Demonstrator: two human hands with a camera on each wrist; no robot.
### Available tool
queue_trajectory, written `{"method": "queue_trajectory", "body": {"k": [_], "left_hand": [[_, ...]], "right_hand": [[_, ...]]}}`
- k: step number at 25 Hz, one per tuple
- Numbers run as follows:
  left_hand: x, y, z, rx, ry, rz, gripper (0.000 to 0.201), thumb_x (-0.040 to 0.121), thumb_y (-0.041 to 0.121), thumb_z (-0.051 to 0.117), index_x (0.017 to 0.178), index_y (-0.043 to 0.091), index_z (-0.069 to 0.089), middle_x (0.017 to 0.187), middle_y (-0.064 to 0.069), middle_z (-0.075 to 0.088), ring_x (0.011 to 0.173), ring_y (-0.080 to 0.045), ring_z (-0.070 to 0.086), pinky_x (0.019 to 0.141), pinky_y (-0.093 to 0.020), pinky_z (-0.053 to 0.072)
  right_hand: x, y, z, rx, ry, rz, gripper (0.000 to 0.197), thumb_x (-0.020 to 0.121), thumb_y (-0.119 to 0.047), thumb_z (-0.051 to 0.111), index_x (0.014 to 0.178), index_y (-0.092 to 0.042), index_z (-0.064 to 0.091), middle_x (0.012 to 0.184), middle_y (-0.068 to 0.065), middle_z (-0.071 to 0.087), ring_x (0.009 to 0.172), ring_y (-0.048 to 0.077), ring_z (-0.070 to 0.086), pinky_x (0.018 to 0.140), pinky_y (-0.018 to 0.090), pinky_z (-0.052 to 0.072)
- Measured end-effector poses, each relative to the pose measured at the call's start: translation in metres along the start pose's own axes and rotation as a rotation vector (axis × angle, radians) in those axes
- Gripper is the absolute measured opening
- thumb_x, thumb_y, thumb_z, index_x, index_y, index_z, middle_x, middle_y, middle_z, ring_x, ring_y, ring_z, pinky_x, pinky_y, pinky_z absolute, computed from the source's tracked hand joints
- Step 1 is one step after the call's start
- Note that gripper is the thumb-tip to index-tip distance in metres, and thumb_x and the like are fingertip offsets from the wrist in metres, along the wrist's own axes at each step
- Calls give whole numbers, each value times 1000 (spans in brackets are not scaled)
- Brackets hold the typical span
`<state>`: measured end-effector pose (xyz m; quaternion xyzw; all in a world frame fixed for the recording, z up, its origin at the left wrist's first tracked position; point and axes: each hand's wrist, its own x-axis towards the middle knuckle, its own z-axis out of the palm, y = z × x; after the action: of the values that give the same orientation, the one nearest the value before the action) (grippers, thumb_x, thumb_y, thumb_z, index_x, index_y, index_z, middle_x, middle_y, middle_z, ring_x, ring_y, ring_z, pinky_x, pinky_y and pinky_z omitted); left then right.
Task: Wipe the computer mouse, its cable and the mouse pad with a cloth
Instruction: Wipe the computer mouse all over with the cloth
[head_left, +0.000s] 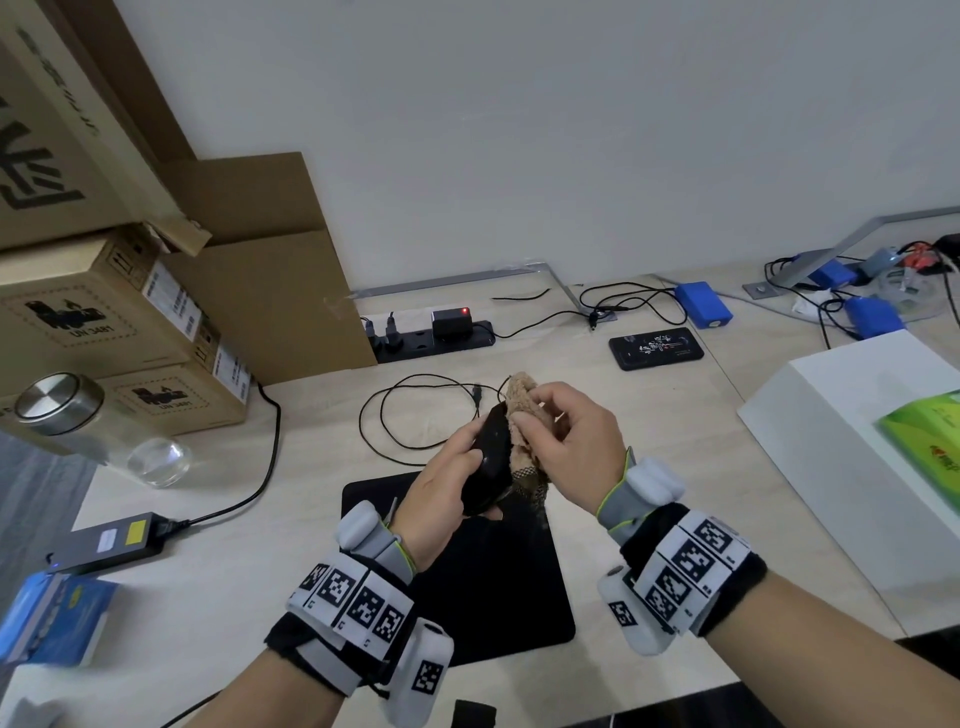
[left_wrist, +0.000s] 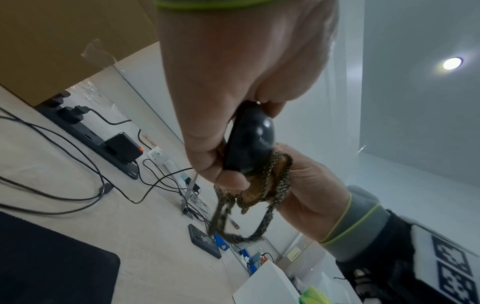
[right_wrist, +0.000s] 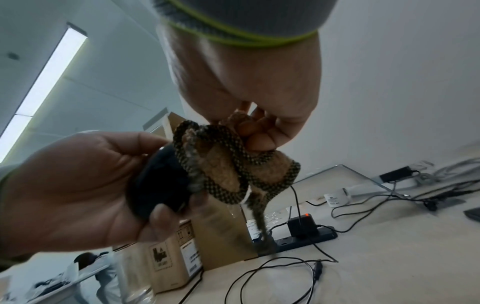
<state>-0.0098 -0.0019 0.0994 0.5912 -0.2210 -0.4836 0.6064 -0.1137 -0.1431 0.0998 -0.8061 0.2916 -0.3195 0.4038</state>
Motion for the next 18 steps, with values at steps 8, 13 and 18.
{"method": "queue_trajectory", "body": {"k": [8, 13, 18], "left_hand": [[-11, 5, 8, 233, 6, 284, 61, 86, 9, 60, 143, 22, 43, 125, 4, 63, 104, -14, 66, 76, -35, 60], [-8, 13, 6, 359, 57, 392, 62, 85, 10, 58, 144, 14, 41, 133, 3, 58, 119, -7, 57, 96, -28, 50], [-8, 12, 2, 372, 47, 359, 60, 85, 14, 60, 141, 24, 44, 124, 14, 61, 111, -14, 62, 91, -49, 55]], "right_hand": [[-9, -7, -8, 226, 14, -16, 16, 76, -41, 67, 90, -45, 60, 81, -11, 65, 64, 8, 57, 62, 31, 49], [-14, -21, -10, 163, -1, -203, 19, 77, -32, 68, 94, -33, 60, 86, -22, 59, 76, -1, 57, 73, 16, 44], [-6, -14, -14, 148, 60, -162, 22, 77, -24, 72, 93, -33, 61, 87, -22, 59, 77, -3, 56, 73, 18, 45]]}}
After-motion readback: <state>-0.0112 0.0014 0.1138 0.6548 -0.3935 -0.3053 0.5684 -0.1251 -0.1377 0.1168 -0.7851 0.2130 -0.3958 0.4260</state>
